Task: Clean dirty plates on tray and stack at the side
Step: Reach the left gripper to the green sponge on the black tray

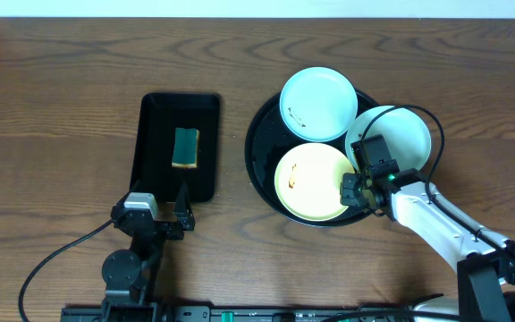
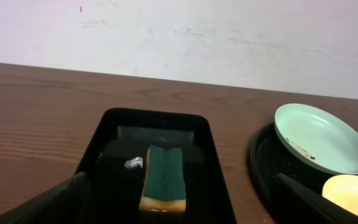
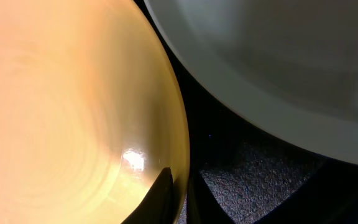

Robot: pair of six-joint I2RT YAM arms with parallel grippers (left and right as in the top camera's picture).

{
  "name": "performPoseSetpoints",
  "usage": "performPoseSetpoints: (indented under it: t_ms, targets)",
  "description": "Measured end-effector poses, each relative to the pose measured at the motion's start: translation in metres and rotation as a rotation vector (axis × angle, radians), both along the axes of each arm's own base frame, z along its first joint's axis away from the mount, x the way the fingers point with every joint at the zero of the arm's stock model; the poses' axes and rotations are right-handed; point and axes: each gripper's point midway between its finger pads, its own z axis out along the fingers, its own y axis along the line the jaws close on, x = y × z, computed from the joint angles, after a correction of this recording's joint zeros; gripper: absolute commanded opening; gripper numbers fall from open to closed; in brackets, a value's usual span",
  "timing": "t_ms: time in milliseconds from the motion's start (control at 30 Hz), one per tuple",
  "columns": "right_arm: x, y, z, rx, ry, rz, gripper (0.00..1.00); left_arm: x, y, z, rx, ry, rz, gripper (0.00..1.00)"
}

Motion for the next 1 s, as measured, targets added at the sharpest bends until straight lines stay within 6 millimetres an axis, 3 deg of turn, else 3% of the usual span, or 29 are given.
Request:
performPoseSetpoints:
  t_ms: [400, 633, 800, 1000]
  targets:
    - [0.0, 0.0, 0.0, 0.001, -0.001, 0.0, 0.08, 0.0, 0.001, 0.0, -0.004, 0.002, 0.005, 0.91]
    - [0.0, 0.0, 0.0, 0.001, -0.002, 0.0, 0.13, 0.0, -0.002, 0.003, -0.166, 0.014, 0.005, 0.91]
    - [0.001, 0.001, 0.0, 0.003, -0.004, 0.001, 0.19, 0.001, -0.008, 0.011, -0.284, 0.136, -0.006, 0.91]
    - [0.001, 0.001, 0.0, 0.005, -0.005, 0.001, 0.21, 0.016, -0.013, 0.042, -0.255, 0.432, 0.012, 0.91]
